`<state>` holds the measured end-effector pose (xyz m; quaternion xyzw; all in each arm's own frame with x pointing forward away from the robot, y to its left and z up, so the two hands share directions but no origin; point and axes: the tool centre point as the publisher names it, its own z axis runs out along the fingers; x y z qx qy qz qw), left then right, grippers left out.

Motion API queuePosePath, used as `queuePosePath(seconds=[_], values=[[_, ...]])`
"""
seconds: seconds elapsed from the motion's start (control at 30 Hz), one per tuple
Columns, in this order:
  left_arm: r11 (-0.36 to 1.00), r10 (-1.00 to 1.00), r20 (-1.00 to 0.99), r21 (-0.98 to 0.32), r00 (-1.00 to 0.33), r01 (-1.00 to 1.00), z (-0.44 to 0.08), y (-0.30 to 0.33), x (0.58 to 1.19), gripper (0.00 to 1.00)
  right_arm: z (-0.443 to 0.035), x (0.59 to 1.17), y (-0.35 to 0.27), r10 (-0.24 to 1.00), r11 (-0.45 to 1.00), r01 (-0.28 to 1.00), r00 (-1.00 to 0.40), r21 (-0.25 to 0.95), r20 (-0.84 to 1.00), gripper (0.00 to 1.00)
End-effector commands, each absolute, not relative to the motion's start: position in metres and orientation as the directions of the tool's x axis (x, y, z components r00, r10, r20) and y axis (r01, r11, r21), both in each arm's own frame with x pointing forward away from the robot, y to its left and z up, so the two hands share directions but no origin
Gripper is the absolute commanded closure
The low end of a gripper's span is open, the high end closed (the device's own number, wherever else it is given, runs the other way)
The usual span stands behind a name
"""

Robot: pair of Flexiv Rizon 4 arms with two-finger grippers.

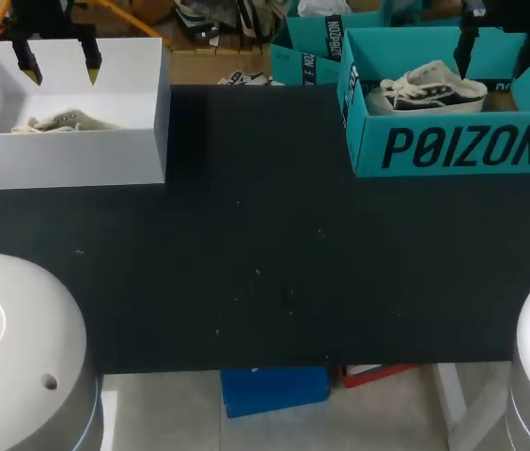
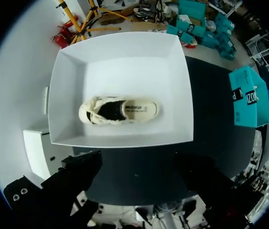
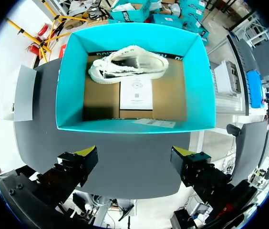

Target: Take the shoe out of the shoebox, open the shoe tongue, remove and reinsert the insole, then place the shoe into the shoebox

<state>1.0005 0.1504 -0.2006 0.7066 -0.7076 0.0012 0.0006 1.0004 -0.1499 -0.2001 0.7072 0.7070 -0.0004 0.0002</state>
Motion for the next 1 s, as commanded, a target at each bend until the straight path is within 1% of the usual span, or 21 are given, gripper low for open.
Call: queuePosePath(seconds=[0.03,0.1,0.17,0.2,0.3,0.37,0.43,0.47,0.5,0.53,1.0], values=[[0.001,-1.0,0.003,-0.001,-0.001,-1.0,-0.201,0.15,1.001,0.0,-0.2,1.0,-0.15,1.0,0.0,1.0,0.0,0.0,-0.001,0.0],[0.001,-1.0,0.003,-0.001,-0.001,-1.0,-0.201,0.15,1.001,0.0,-0.2,1.0,-0.15,1.0,0.0,1.0,0.0,0.0,-0.001,0.0],[0.001,-1.0,0.003,-0.001,-0.001,-1.0,-0.201,0.15,1.001,0.0,-0.202,1.005,-0.149,0.995,0.103,0.994,-0.103,0.023,-0.006,0.0],[0.001,-1.0,0.003,-0.001,-0.001,-1.0,-0.201,0.15,1.001,0.0,-0.203,1.006,-0.149,0.991,0.132,0.99,-0.132,0.041,-0.011,0.0],[0.001,-1.0,0.003,-0.001,-0.001,-1.0,-0.201,0.15,1.001,0.0,-0.201,1.017,-0.152,0.943,0.331,0.94,-0.327,0.084,-0.056,0.0],[0.001,-1.0,0.003,-0.001,-0.001,-1.0,-0.201,0.15,1.001,0.0,-0.199,1.023,-0.155,0.882,0.47,0.877,-0.464,0.097,-0.079,0.0],[0.001,-1.0,0.003,-0.001,-0.001,-1.0,-0.201,0.15,1.001,0.0,-0.197,1.03,-0.158,0.758,0.652,0.749,-0.645,0.118,-0.101,0.0],[0.001,-1.0,0.003,-0.001,-0.001,-1.0,-0.201,0.15,1.001,0.0,-0.195,1.032,-0.158,0.658,0.753,0.643,-0.743,0.141,-0.121,0.0],[0.001,-1.0,0.003,-0.001,-0.001,-1.0,-0.201,0.15,1.001,0.0,-0.191,1.033,-0.156,0.514,0.856,0.495,-0.845,0.15,-0.146,0.0],[0.001,-1.0,0.003,-0.001,-0.001,-1.0,-0.201,0.15,1.001,0.0,-0.188,1.032,-0.157,0.389,0.921,0.382,-0.906,0.075,-0.168,0.0],[0.001,-1.0,0.003,-0.001,-0.001,-1.0,-0.201,0.15,1.001,0.0,-0.188,1.032,-0.157,0.389,0.921,0.382,-0.906,0.075,-0.168,0.0]])
